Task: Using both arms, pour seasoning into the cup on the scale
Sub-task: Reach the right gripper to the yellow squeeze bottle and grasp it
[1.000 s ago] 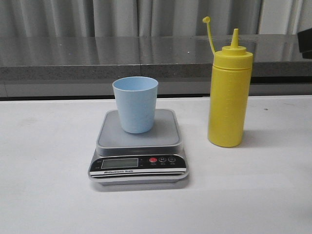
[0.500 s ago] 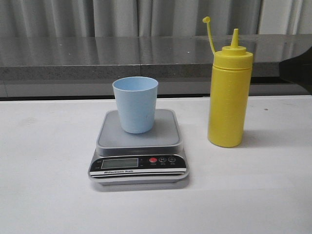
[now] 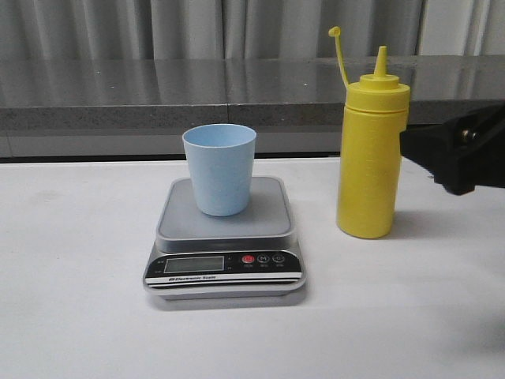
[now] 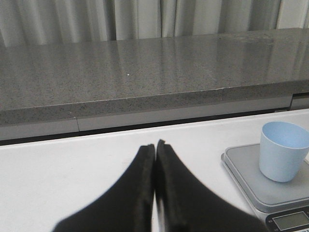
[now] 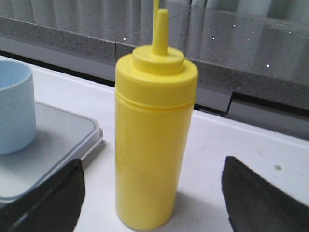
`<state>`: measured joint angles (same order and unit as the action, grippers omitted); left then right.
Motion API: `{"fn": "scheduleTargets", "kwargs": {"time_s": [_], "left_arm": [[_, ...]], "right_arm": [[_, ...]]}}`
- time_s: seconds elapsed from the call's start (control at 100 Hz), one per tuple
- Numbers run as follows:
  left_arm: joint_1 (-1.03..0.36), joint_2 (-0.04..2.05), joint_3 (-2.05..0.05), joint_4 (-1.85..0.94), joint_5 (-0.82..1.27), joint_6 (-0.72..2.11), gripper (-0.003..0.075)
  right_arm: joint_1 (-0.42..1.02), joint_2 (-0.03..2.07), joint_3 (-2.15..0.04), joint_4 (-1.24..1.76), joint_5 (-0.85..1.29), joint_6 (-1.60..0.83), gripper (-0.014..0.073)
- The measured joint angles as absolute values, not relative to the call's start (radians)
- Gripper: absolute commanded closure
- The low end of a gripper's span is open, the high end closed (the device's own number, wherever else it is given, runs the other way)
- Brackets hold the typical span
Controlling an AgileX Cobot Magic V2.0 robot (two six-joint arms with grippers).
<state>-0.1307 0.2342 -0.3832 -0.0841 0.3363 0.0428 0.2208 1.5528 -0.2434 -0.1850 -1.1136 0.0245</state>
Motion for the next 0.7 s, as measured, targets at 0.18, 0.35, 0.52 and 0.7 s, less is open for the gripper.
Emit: {"fn": "scheduleTargets", "kwargs": {"time_s": [0.18, 0.35, 0.52, 0.7], "left_arm": [[-0.131, 0.234, -0.383, -0.084, 0.336, 0.043, 0.0738], [-0.131, 0.234, -0.383, -0.084, 0.336, 0.043, 0.0738], [-0.131, 0.234, -0.383, -0.084, 0.336, 0.043, 0.0738], [-0.131, 0.234, -0.383, -0.084, 0.336, 0.043, 0.0738]], "right_arm": [[0.221, 1.684, -0.275, -0.192, -1.126, 0.025, 0.001], [0.221, 1.746, -0.324, -0.217, -1.131, 0.025, 0.001], [0.221, 1.764, -0.361, -0.221, -1.135, 0.025, 0.001], [0.221, 1.768, -0.4, -0.223, -1.137, 0.025, 0.001]]}}
